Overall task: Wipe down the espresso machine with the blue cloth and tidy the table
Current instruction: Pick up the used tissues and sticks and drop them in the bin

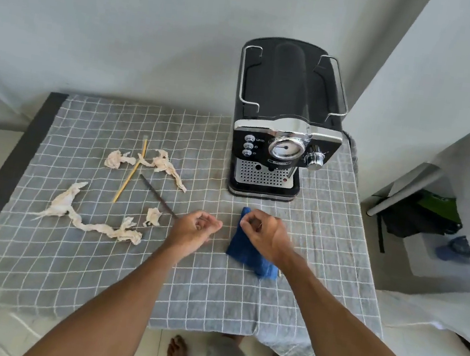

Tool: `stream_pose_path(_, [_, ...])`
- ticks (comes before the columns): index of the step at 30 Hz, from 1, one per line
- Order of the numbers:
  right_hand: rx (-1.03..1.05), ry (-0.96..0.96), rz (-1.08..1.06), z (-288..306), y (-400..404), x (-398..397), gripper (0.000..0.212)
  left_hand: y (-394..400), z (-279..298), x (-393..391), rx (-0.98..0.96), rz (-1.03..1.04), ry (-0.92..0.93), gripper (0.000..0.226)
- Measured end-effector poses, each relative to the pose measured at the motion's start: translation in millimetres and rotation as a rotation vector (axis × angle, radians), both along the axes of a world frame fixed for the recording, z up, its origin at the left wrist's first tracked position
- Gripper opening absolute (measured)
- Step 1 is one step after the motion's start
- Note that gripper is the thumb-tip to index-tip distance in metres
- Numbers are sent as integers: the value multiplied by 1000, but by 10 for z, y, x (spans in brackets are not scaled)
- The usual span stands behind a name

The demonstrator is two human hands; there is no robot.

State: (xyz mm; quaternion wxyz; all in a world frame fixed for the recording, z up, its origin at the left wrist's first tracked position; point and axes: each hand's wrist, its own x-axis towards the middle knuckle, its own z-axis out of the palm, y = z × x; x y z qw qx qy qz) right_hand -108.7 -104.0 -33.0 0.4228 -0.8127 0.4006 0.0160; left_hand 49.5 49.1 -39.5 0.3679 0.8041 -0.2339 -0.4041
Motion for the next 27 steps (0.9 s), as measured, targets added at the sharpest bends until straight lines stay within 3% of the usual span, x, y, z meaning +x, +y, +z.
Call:
stream_pose_path(9, [-26, -88, 233, 124, 596, 1240, 8, 884, 136, 768, -44, 324, -235, 20])
stream_pose_path(12, [0, -43, 223, 43, 882, 1567, 38, 1333, 73, 1038, -23, 397, -278, 22])
stream_pose_path(15, [-51, 63, 214, -90, 1155, 1833, 60, 1688, -15, 1298, 96, 245, -431, 36])
stream_pose_path(18, [-166, 184, 186, -255, 1351, 2029, 68, 1809, -178, 1433, 283, -37, -527, 59])
stream_pose_path(20, [-224, 201, 174, -322, 1444, 2103, 62, 1802, -275, 1439, 322, -111, -592, 53])
stream_pose_path(23, [-247, 189, 176, -394, 1521, 2094, 44, 1776, -348, 1464, 176, -109, -653, 25])
stream_pose_path(27, [-176, 125, 114, -366, 1498, 2078, 18, 1810, -282, 1556, -47, -1, -489, 17])
